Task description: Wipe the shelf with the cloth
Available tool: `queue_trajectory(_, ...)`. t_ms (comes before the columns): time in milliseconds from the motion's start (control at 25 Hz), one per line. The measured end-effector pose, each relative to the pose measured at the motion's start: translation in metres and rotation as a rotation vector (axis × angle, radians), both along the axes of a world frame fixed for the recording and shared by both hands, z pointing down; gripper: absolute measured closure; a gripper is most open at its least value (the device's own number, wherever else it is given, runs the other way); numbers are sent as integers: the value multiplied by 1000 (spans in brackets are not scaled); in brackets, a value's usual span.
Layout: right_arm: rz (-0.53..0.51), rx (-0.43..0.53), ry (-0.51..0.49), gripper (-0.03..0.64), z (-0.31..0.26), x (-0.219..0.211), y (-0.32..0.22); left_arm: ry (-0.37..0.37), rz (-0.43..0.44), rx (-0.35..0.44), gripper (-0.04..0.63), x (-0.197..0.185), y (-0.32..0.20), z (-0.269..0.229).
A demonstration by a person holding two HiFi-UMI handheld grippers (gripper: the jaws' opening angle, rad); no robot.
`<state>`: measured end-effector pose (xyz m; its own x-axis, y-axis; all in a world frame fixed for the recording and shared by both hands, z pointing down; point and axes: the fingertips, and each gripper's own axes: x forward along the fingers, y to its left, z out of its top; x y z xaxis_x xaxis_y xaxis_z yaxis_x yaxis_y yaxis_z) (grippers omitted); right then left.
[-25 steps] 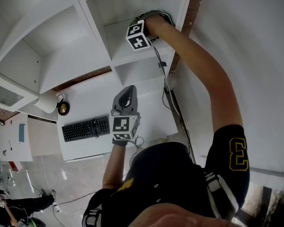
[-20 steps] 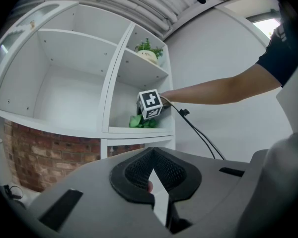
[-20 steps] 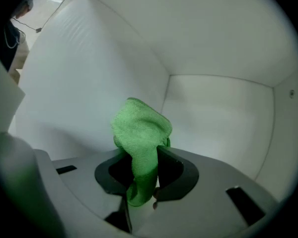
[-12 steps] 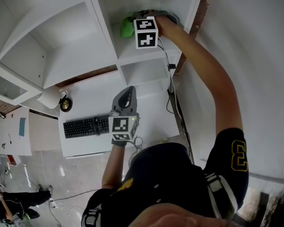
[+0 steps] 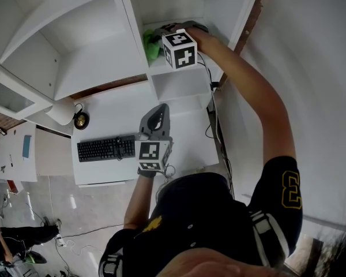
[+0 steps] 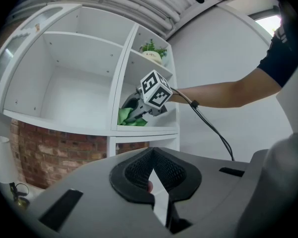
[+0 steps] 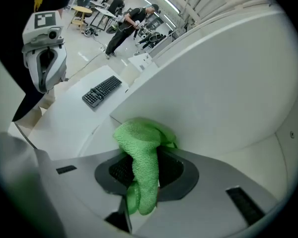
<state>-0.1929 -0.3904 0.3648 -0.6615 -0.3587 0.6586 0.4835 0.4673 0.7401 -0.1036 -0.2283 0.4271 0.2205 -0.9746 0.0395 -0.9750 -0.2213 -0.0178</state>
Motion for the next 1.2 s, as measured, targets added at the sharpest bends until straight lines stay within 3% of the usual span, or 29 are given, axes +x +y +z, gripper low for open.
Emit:
queue_trajectory(320, 36, -72, 1, 528, 9, 6, 2, 4, 10, 0, 577, 5, -5, 3)
queue_trajectory(1200, 134, -39, 101, 529, 12, 50, -18, 8, 54, -2, 577, 19, -12, 5)
